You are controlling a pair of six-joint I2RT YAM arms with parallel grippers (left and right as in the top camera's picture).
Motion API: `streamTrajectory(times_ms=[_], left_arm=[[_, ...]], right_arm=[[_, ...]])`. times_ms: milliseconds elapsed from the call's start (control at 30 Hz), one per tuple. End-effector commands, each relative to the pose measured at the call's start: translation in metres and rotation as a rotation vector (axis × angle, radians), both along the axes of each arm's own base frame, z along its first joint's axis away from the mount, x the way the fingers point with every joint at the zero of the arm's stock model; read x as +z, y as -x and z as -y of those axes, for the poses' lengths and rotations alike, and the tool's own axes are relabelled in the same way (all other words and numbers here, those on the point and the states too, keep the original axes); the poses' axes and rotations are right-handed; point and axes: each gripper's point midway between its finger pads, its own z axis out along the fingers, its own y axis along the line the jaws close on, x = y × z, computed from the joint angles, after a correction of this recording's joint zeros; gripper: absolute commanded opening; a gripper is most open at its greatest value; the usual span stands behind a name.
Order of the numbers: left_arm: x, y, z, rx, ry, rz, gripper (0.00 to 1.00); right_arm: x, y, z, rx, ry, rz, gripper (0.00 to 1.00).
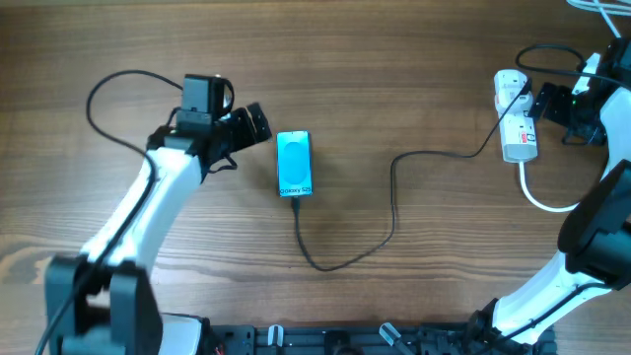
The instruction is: Plug charger to phone and switch on socket
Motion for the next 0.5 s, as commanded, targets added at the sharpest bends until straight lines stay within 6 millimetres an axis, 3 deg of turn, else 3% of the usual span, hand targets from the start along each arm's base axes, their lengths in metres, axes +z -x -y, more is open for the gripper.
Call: streamTrajectory(times_ms=[0, 167, 467], left_arm=[[0.041, -0.002, -0.002, 0.004, 0.011, 0.109, 1.00], [0.067, 0.001, -0.002, 0.004, 0.022, 0.177, 1.00], [0.068, 0.001, -0.002, 0.005, 0.023, 0.180, 1.00]], right_arm=[[0.014, -0.002, 0.004, 0.012, 0.032, 0.023, 1.00], [0.014, -0.002, 0.004, 0.012, 0.032, 0.023, 1.00], [0.014, -0.002, 0.004, 0.012, 0.032, 0.023, 0.99]])
